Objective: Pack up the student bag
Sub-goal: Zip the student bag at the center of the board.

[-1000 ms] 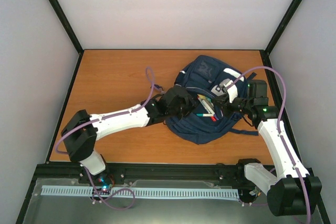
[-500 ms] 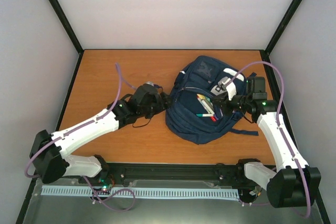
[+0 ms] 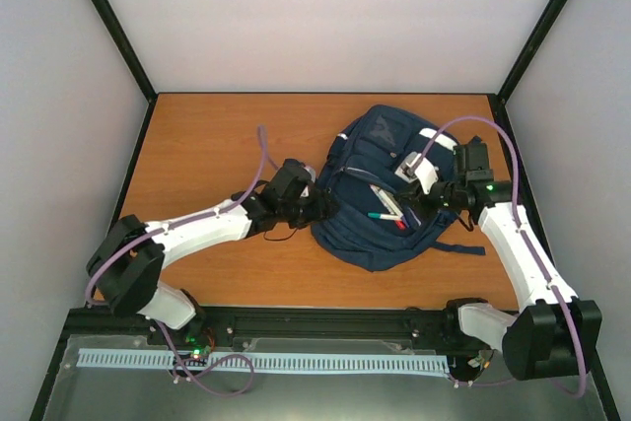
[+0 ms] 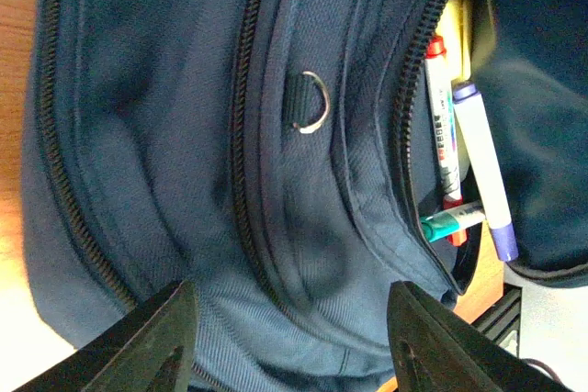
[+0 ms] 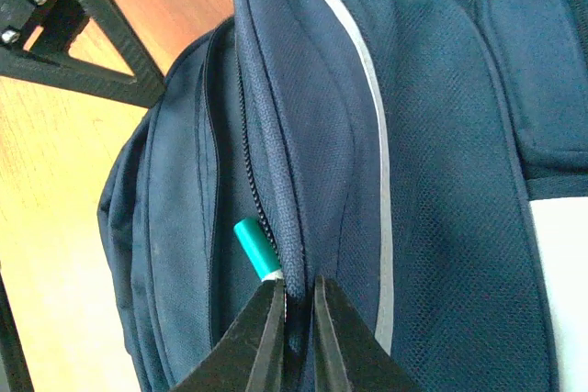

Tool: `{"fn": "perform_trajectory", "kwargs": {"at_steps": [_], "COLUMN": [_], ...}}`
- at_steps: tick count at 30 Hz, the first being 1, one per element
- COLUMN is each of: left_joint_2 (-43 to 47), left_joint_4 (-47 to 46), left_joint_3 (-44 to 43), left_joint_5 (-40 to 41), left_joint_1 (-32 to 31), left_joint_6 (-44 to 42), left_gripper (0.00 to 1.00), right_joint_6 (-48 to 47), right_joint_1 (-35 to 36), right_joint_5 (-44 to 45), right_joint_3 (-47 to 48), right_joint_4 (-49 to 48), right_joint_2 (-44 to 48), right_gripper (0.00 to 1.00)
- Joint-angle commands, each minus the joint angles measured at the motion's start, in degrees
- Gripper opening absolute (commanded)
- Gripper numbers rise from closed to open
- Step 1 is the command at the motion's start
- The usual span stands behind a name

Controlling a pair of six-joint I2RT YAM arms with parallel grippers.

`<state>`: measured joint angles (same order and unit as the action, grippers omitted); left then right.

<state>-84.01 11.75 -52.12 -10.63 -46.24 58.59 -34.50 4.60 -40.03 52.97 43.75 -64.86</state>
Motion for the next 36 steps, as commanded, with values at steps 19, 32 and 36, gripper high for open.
{"fn": "perform_trajectory", "kwargs": {"at_steps": [19, 32, 36], "left_joint_2": [-0.6, 8.8, 9.8], "left_joint_4": [-10.6, -7.1, -8.6], "left_joint_3": [-7.0, -6.4, -3.7], "left_joint_5": [-6.3, -0.2, 0.7], "left_joint_1": [-3.7, -10.2, -12.1], "left_joint_6": [2.6, 4.9, 6.7], "left_gripper": [0.01, 0.01, 0.01], "right_joint_6": [-7.4, -3.5, -4.1], "right_joint_1": [10.3, 10.2, 10.2], "right_joint_5": [25.9, 40.8, 39.0], "right_joint_3": [-9.1, 1.9, 1.0], "right_joint_4": [-4.2, -3.7, -3.9], "right_joint_2": [3.6, 6.6, 6.3], "right_gripper": [0.53, 0.43, 0.40]}}
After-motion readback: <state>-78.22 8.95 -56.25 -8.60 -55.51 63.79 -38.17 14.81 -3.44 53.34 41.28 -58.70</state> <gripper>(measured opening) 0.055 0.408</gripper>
